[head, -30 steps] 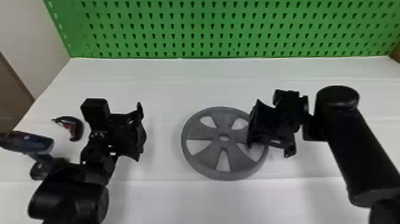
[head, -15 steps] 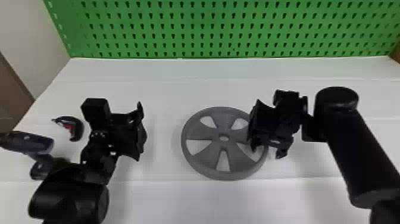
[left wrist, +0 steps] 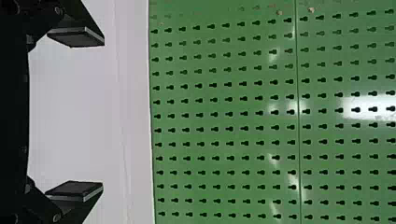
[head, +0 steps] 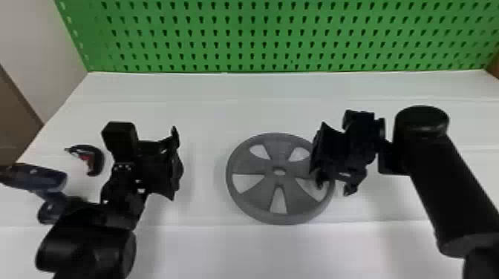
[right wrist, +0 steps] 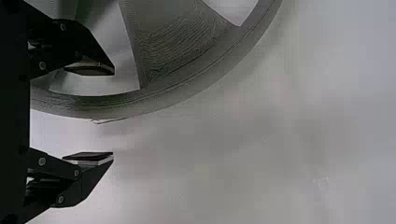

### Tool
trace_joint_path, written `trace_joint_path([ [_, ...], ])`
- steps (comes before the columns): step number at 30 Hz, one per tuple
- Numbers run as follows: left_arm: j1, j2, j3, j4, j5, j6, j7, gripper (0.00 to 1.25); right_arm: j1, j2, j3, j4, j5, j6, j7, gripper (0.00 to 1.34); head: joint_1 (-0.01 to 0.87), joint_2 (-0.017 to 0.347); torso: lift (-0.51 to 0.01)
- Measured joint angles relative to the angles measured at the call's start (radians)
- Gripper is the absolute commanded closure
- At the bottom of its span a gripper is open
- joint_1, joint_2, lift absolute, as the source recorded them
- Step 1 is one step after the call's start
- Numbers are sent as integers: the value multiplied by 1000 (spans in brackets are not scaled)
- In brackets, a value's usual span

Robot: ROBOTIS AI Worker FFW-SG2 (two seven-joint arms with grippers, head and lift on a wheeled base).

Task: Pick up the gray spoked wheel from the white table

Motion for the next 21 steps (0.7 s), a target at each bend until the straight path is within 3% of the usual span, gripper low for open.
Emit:
trace_joint_path([
  [2,0,0,0,0,0,0,0,185,0,0,0,0,0,0,0,838,770,44,-98],
  [5,0,0,0,0,-1,0,0,185,-1,0,-1,4,-3,2,0,857,770,44,-98],
  [9,-1,0,0,0,-1,0,0,185,-2,1,-3,8,-6,5,0,1019,770,44,-98],
  [21,-1,0,-1,0,-2,0,3,188,-5,1,-8,25,-20,9,0,1019,770,44,-98],
])
